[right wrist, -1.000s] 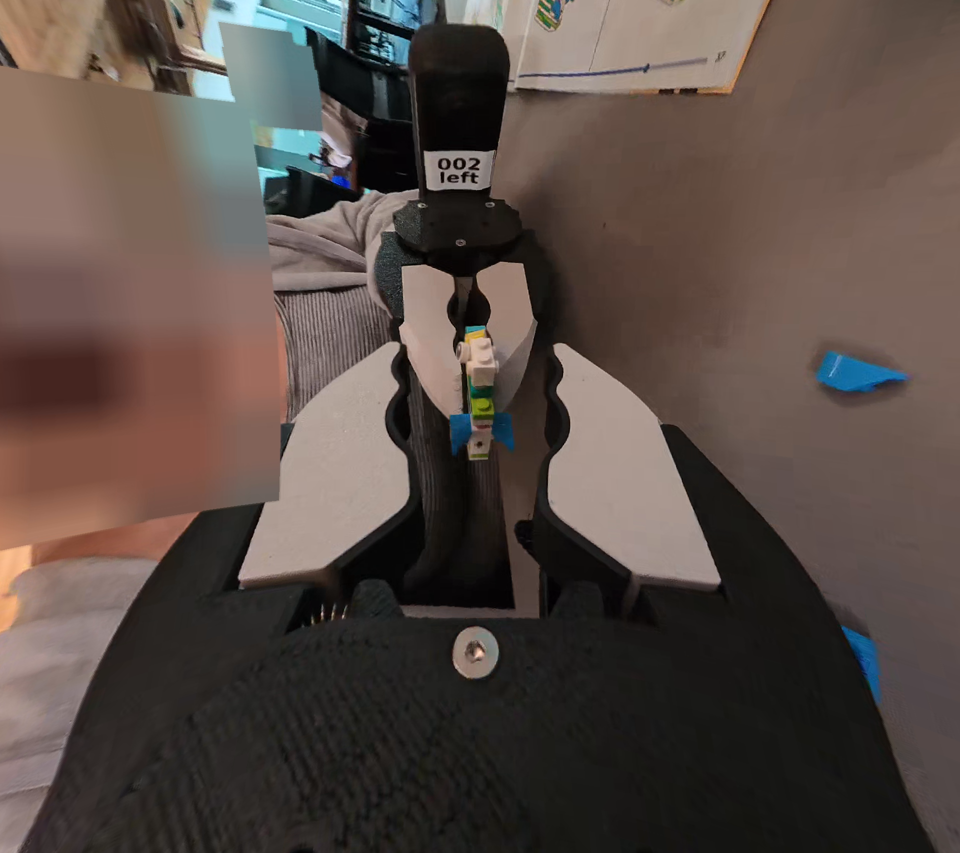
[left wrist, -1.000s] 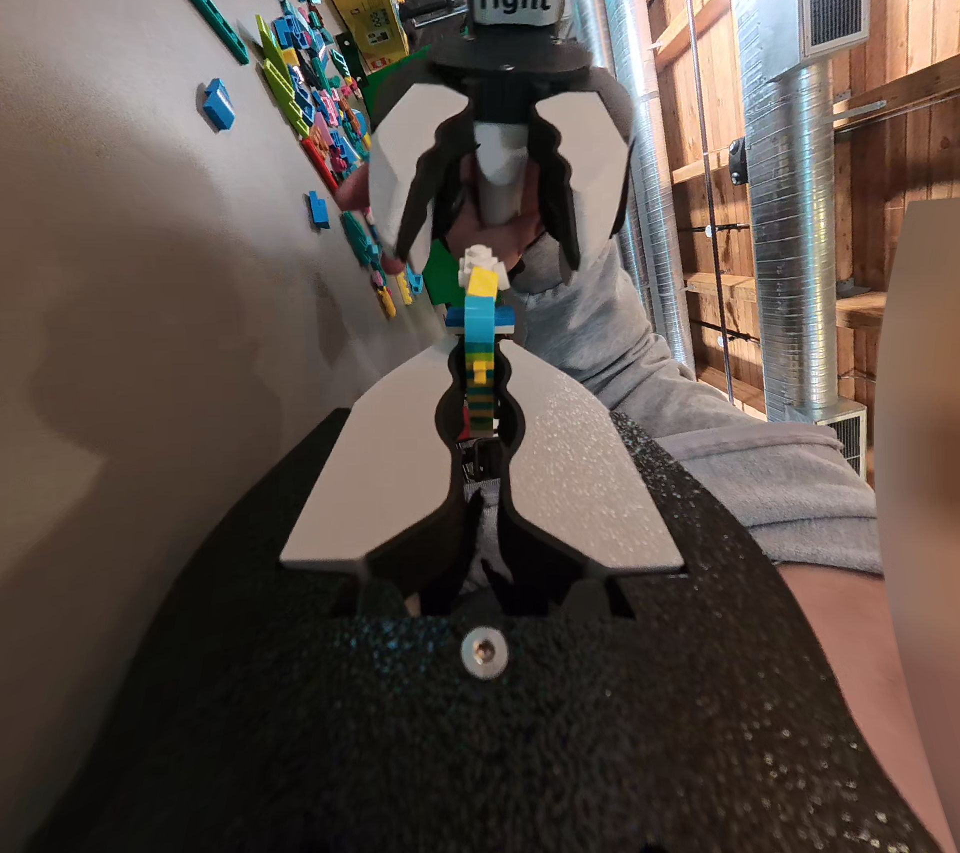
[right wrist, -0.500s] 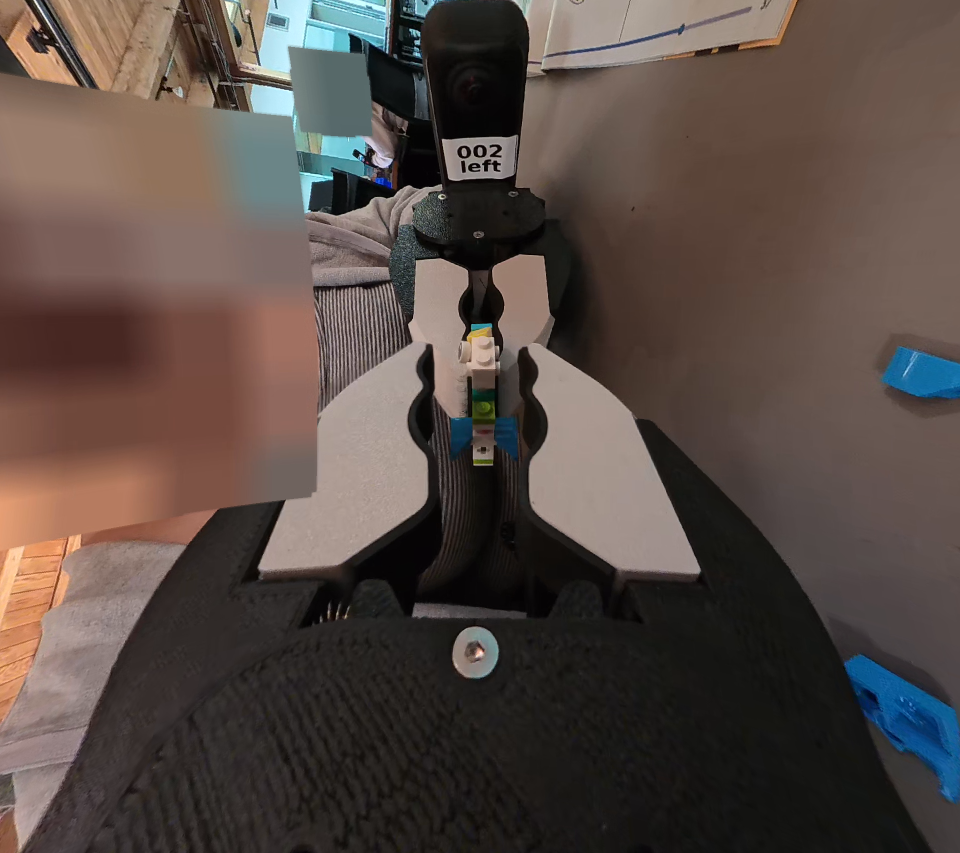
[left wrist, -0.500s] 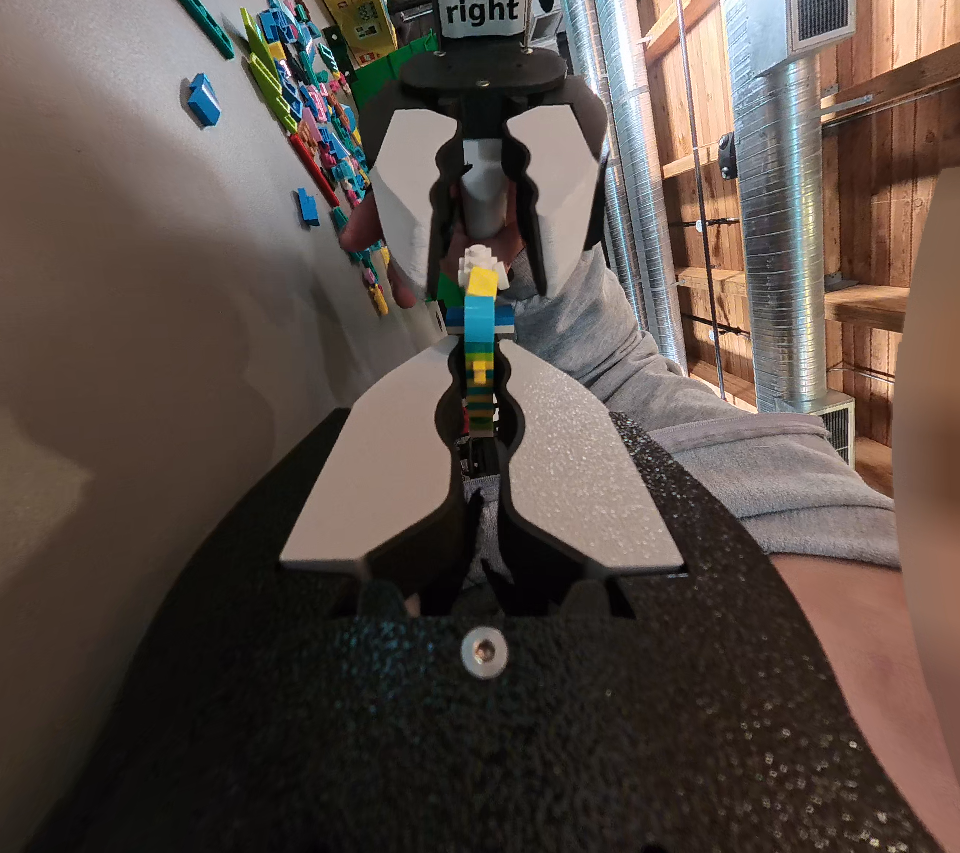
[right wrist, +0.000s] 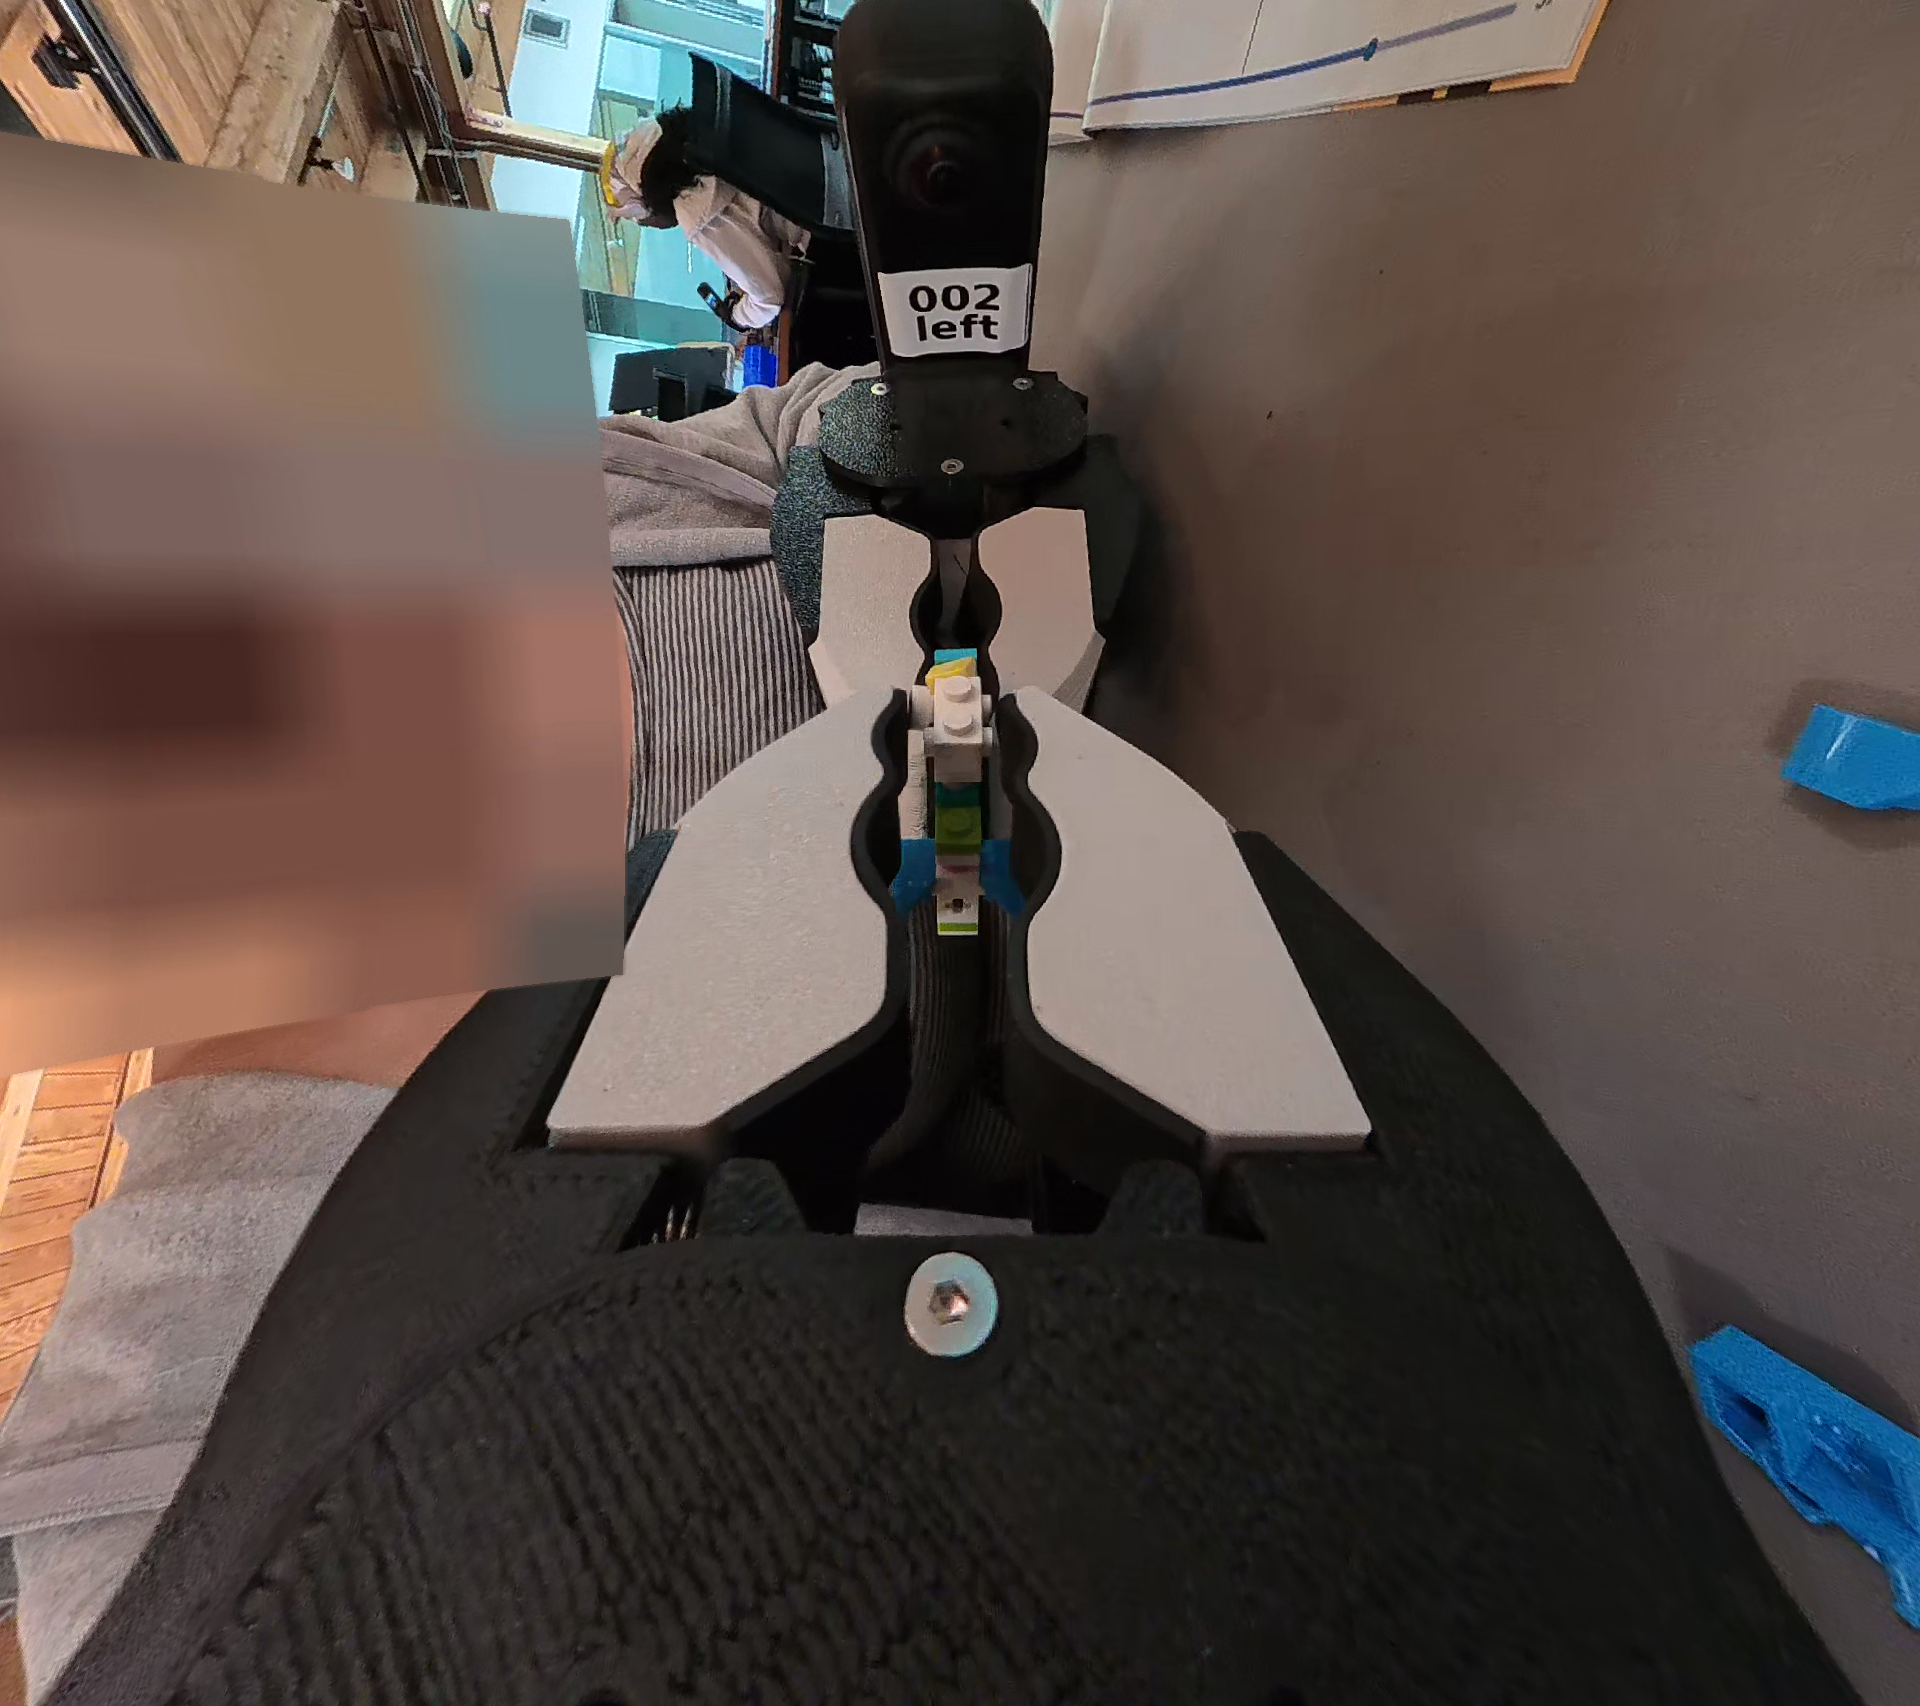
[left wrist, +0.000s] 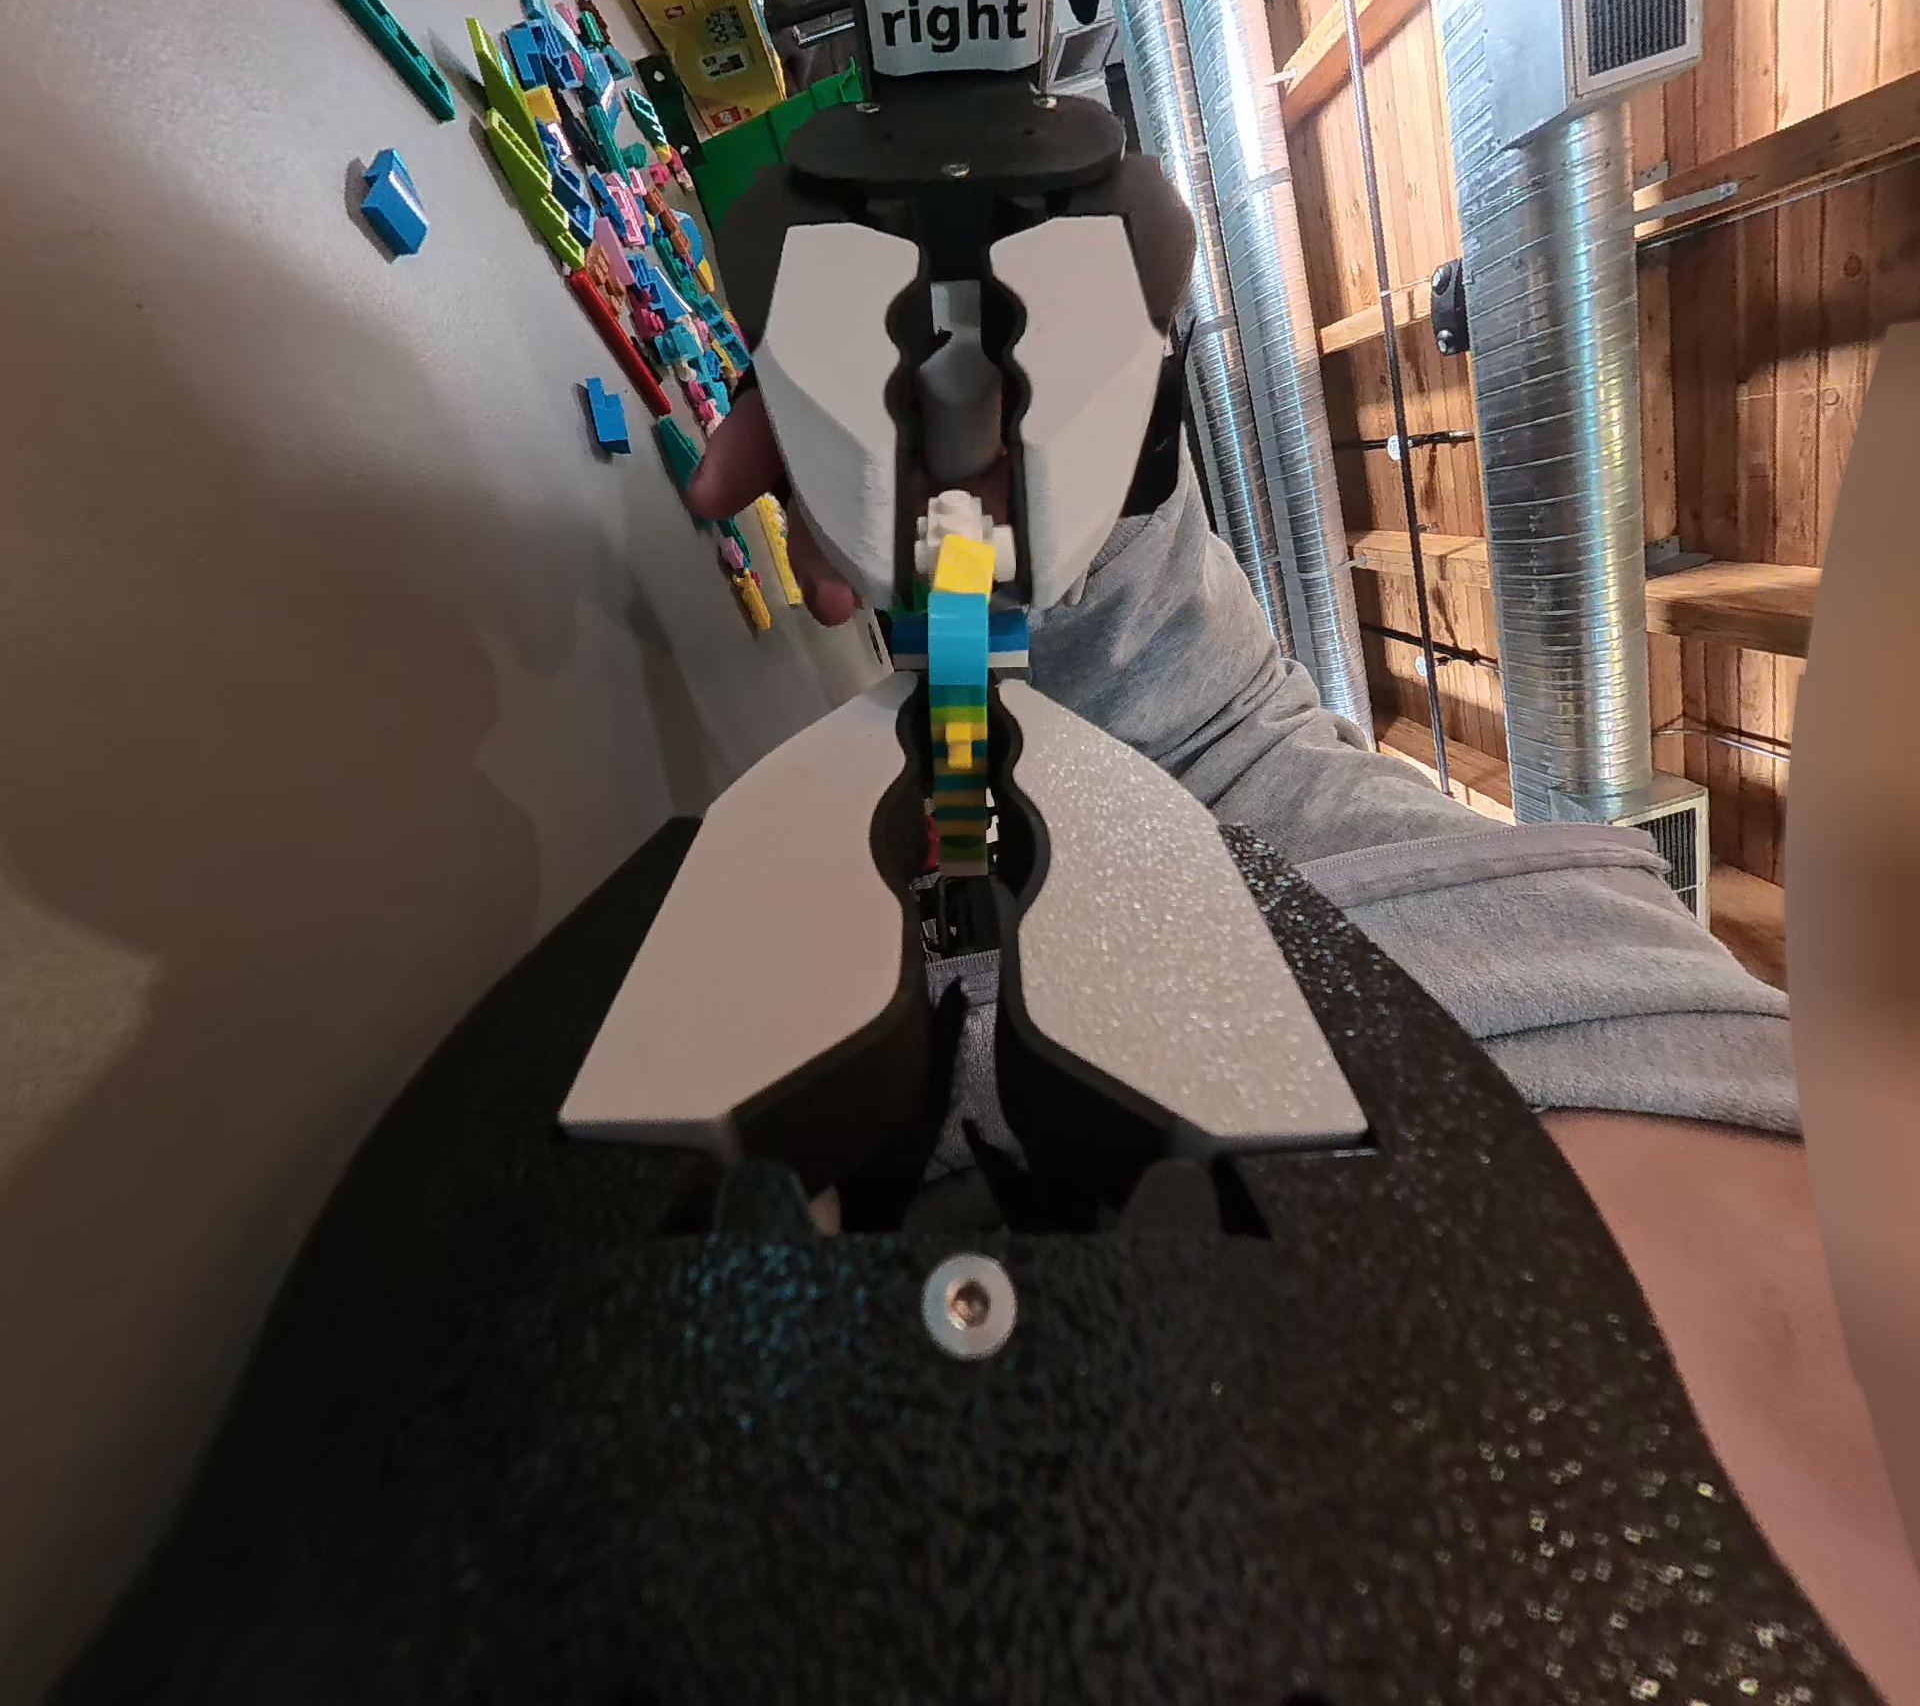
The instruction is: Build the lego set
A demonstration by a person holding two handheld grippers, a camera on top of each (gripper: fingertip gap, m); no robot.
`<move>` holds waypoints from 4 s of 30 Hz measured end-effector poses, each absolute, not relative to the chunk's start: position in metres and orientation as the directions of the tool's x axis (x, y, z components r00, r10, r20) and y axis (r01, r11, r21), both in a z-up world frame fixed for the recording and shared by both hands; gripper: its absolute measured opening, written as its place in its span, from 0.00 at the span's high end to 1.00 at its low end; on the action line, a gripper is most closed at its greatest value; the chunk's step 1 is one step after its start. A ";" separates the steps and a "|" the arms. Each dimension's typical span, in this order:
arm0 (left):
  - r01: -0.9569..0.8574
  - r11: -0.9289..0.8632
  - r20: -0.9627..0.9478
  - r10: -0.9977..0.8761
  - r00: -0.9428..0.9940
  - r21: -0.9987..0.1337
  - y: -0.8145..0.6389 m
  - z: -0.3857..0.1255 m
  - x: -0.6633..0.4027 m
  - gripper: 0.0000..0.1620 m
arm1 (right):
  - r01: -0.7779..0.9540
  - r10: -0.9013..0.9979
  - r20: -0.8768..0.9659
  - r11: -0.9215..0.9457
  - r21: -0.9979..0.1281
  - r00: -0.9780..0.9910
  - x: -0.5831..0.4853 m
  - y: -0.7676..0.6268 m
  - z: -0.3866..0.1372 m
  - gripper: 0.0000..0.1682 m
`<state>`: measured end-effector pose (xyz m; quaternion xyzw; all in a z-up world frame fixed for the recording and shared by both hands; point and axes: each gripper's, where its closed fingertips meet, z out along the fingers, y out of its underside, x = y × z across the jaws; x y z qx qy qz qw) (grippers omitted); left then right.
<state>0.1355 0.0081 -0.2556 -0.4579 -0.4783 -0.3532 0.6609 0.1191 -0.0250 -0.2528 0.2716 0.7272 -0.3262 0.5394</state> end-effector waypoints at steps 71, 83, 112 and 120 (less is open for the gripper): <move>0.159 0.313 0.279 0.390 0.877 -0.936 0.012 -0.159 0.157 0.95 | -0.511 0.905 0.402 0.282 -0.812 -0.140 0.151 0.204 0.007 0.72; 0.213 0.402 0.365 0.350 0.863 -0.890 0.095 -0.131 0.199 0.95 | -0.535 0.801 -0.101 0.293 -0.792 0.590 0.441 0.443 0.029 0.84; 0.200 0.414 0.370 0.387 0.845 -0.888 0.148 -0.134 0.243 0.95 | -0.346 0.831 0.161 0.387 -0.855 0.532 0.508 0.458 0.026 0.84; 0.155 0.458 0.371 0.433 0.821 -0.876 0.161 -0.126 0.248 0.95 | -0.167 0.797 0.281 0.425 -0.890 0.534 0.531 0.488 0.003 0.83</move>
